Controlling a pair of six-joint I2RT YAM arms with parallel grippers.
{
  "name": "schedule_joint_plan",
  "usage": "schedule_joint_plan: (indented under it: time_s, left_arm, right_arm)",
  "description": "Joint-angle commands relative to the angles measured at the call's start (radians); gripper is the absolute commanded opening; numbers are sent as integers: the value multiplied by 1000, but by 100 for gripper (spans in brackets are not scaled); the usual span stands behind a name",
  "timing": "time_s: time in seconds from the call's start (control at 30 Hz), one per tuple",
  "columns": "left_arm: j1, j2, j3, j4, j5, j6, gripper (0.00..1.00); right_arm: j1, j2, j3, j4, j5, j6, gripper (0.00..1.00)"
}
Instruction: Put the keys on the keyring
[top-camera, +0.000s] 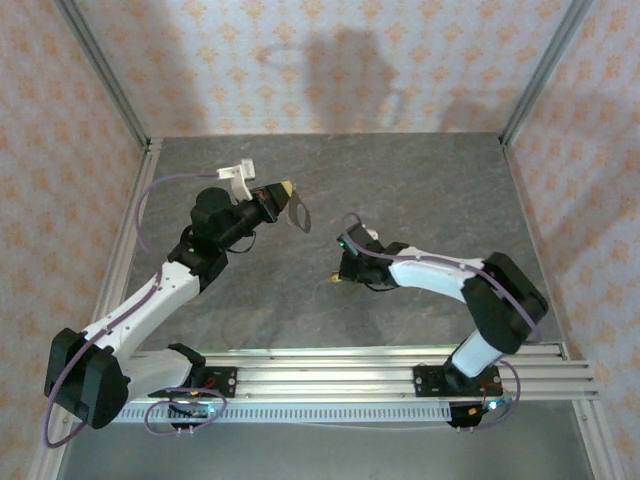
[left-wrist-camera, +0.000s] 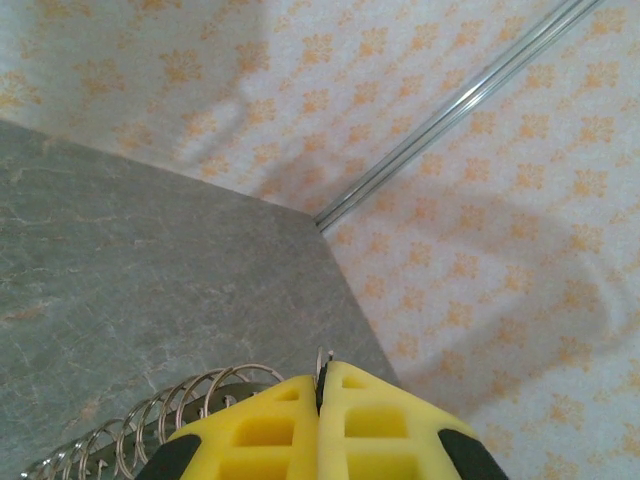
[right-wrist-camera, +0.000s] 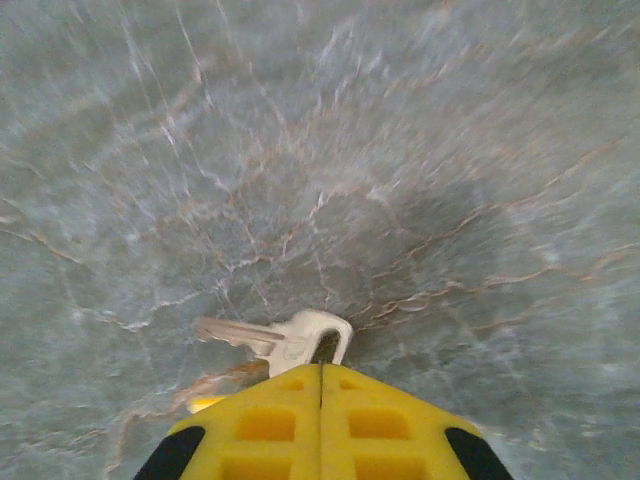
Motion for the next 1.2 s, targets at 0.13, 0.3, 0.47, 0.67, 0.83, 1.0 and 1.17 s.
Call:
schedule_joint_plan:
  time_s: [0.13,0.3,0.47,0.67,0.83,1.0,1.17]
  left_arm:
    - [-30,28,124,-121,65,167,0]
    - [-65,68,203,-208,103,296,0]
    - [-111,106,258,-241,136,433,0]
    - [-179,106,243,-218,80,547,0]
    - [-193,93,192,-116,94,558,0]
    - [-194,89,174,-46,134,561,0]
    - [-195,86,167,-6,170,571,0]
  right_arm:
    - [-176,-332,-46,24,-135,-128,0]
    - [-303,-470,-70,90,-345,-172,0]
    - [-390,-555,-94,154,-458,-156,0]
    - [-424,-613,-104,203,-506,-135,0]
    - [-440,-656,-135,282,-575,-113,0]
    - [-446,-707,-166,368,-637,-97,0]
    - [-448,-742,-175,426,-685,-87,0]
